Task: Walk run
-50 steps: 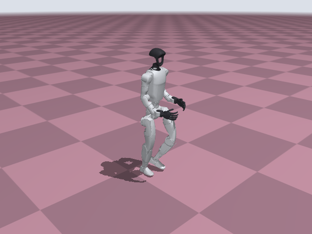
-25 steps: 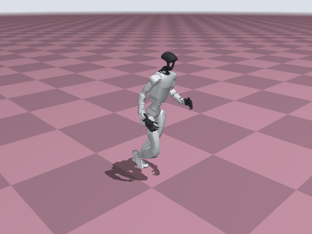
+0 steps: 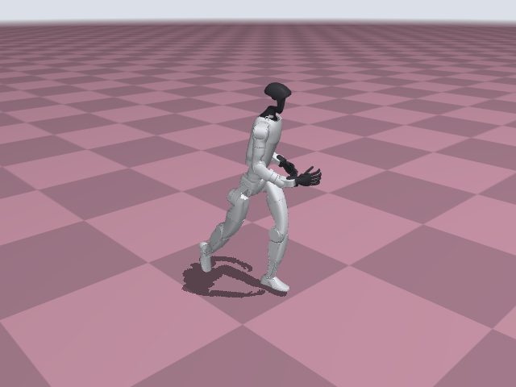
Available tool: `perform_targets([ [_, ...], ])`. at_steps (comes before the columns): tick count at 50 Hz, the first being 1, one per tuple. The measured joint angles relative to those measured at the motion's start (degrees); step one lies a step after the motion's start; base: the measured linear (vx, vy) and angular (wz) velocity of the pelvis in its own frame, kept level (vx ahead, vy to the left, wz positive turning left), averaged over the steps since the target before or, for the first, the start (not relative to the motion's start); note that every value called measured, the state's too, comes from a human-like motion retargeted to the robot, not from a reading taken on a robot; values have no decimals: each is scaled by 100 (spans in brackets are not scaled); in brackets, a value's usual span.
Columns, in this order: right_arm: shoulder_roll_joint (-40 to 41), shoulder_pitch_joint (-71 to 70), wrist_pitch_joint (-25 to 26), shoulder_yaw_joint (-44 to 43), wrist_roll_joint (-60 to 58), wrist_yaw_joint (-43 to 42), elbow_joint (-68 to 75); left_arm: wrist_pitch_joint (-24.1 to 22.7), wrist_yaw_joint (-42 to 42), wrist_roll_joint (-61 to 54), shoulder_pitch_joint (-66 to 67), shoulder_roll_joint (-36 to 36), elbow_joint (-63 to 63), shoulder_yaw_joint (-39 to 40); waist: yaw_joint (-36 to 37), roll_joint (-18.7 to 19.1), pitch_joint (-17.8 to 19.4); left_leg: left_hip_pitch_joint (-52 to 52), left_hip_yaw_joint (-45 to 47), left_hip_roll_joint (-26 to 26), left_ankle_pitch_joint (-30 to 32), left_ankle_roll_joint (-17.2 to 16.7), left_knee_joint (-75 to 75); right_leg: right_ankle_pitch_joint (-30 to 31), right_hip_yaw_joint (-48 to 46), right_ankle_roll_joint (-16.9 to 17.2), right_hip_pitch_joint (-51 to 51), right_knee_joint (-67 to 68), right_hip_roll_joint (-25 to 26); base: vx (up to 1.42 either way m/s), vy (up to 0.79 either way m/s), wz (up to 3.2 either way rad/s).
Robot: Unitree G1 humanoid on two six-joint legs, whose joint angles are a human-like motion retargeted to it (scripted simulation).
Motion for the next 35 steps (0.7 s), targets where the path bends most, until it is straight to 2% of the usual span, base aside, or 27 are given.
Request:
perform_targets([
  [2, 15, 90, 189, -394, 13, 287, 148, 29, 221, 203, -725, -75, 134, -20, -100, 348, 164, 125, -433, 226, -45, 35, -417, 0, -199, -695, 21, 1035, 475, 237, -32, 75],
  [3, -40, 172, 162, -636, -72, 227, 294, 13, 312, 349, -1103, -117, 136, -64, -124, 634, 335, 373, -701, 360, 92, 233, -475, 0, -419, -1035, -83, 1985, 642, 200, -37, 93],
  [4, -99, 304, 66, -813, -249, 100, 506, 30, 350, 415, -1462, -153, 120, -135, -285, 839, 458, 603, -855, 400, -388, 514, -38, -129, -611, -1260, -378, 3093, 720, 189, -41, 110],
  [5, -160, 462, -64, -959, -471, -62, 750, 63, 360, 440, -1811, -186, 95, -220, -514, 1004, 556, 825, -952, 394, -1176, 837, 646, -323, -789, -1426, -769, 4280, 753, 295, -29, 60],
  [6, -137, 817, -202, -1040, -889, -237, 1200, 240, 347, 384, -2065, -298, 141, -337, -727, 982, 560, 1089, -867, 503, -1525, 770, 938, -878, -720, -1530, -1216, 5565, 409, 360, -18, 18],
  [7, -118, 1235, -325, -1103, -1230, -381, 1633, 407, 298, 288, -2248, -408, 155, -490, -1007, 970, 429, 1412, -843, 525, -1804, 737, 1033, -1384, -670, -1599, -1835, 6721, 132, 374, -11, 13],
  [8, -109, 1781, -419, -1125, -1416, -463, 2036, 550, 176, 114, -2291, -513, 107, -713, -1422, 977, 25, 1852, -943, 374, -1942, 772, 734, -1795, -660, -1600, -2799, 7620, -13, 298, -18, 84],
  [10, -162, 2707, -621, -1034, -1180, 39, 2530, 935, -74, -151, -2275, -748, -284, -790, -2685, 923, -1093, 2243, -1145, -65, -1650, 726, -166, -2577, -430, -1244, -4895, 8301, -351, 244, -31, 132],
  [12, -431, 3174, -1013, -1312, -981, 260, 2548, 1177, -127, -372, -2320, -717, -947, -808, -3408, 1142, -988, 3488, -1275, -165, -209, 596, -1261, -3262, -462, -1233, -5663, 7663, -612, 227, -34, 113],
  [13, -649, 3334, -1245, -1470, -956, 191, 2407, 1226, -99, -625, -2367, -628, -1313, -885, -3761, 1276, -828, 4070, -1388, -43, 893, 441, -1622, -3633, -675, -1300, -5850, 7192, -1096, 166, -19, 135],
  [15, -954, 3619, -1503, -1666, -1052, -142, 2173, 1419, 73, -1181, -2342, -609, -1679, -958, -4300, 1433, -666, 4726, -657, 478, 3091, 147, -1927, -4164, -1187, -1252, -5952, 5682, -1681, 215, -48, 120],
  [17, -993, 3680, -1572, -1715, -1251, -503, 2029, 1787, -303, -1941, -2206, -1059, -1846, -961, -4730, 1178, -589, 5227, -671, 255, 3778, 225, -1803, -4332, -574, -410, -5725, 3312, -1219, 238, -75, 64],
  [18, -1007, 3536, -1569, -1657, -1286, -636, 2010, 1900, -539, -2225, -2146, -1082, -1981, -901, -4748, 965, -518, 5403, -640, -23, 3703, 388, -1543, -4488, 123, -227, -5602, 2337, -902, 171, -50, -52],
  [20, -860, 3001, -1627, -1401, -1267, -836, 2119, 1767, -449, -1937, -2022, -795, -2099, -612, -4491, 498, -291, 5628, 201, -369, 3326, 868, -667, -4859, 626, -155, -5160, 1182, -824, 116, -15, -137],
  [21, -777, 2529, -1687, -1233, -1304, -896, 2156, 1511, -262, -1436, -2042, -701, -2052, -442, -4329, 293, -68, 5524, 507, -373, 3024, 1093, 211, -4640, 877, -225, -4876, 1025, -810, 249, -38, -142],
  [22, -734, 2070, -1709, -1065, -1365, -955, 2177, 1250, -96, -950, -2023, -642, -1964, -288, -4078, 110, 117, 5353, 848, -350, 2739, 1263, 1124, -4560, 1144, -407, -4640, 1176, -754, 374, -65, -170],
  [23, -772, 1636, -1657, -895, -1474, -1015, 2167, 976, 27, -492, -1928, -656, -1797, -167, -3650, -33, 224, 5049, 1263, -273, 2487, 1325, 2106, -4755, 1442, -815, -4499, 1945, -615, 388, -55, -141],
  [24, -658, 1291, -1514, -755, -1595, -1105, 2237, 720, 401, -26, -1743, -725, -1454, -224, -3449, 112, 240, 4543, 1196, 21, 2079, 1349, 3191, -5037, 1344, -1009, -4381, 2539, -529, 420, -50, -47],
  [25, -470, 991, -1324, -631, -1721, -1210, 2347, 474, 900, 445, -1515, -823, -1024, -370, -3363, 400, 212, 3934, 888, 422, 1592, 1353, 4328, -5363, 1049, -1097, -4274, 3044, -470, 413, -36, -8],
  [27, 118, 662, -965, -404, -1193, -953, 2297, 224, 1107, 564, -775, -1356, -455, -578, -2459, 149, -443, 2351, 1231, 342, 949, 1301, 5104, -5621, 1415, -810, -3455, 2367, -541, 318, -17, -64],
  [28, 396, 425, -736, -340, -722, -737, 2169, 70, 993, 566, -508, -1476, -292, -557, -2072, 202, -588, 1522, 1038, 465, 592, 1168, 5250, -5526, 1295, -757, -3017, 1923, -350, 229, -11, -57],
  [30, 466, 48, -326, -64, 60, -397, 1543, -229, 904, 593, -154, -1224, -383, -525, -1343, 372, -575, 436, 690, 555, 154, 852, 4597, -4355, 547, -855, -1766, 616, 204, 212, -14, -74],
  [33, 232, -161, 62, 23, 237, 21, 658, -405, 954, 803, 200, -731, -794, -242, -430, 136, -377, -180, 376, 496, 42, 247, 2054, -1003, -134, 96, -466, -293, -54, 233, -21, -120],
  [34, 200, -160, 113, -9, 282, 42, 474, -453, 1008, 799, 213, -653, -881, -161, -186, 88, -306, -151, 256, 547, 10, 96, 1040, -423, -163, 171, -178, -343, -10, 248, -22, -115],
  [35, 190, -141, 131, -43, 335, 29, 323, -499, 1072, 770, 183, -601, -948, -96, 46, 68, -228, -70, 117, 623, -13, -42, 11, -110, -2, 92, 74, -294, 124, 234, -25, -72],
])
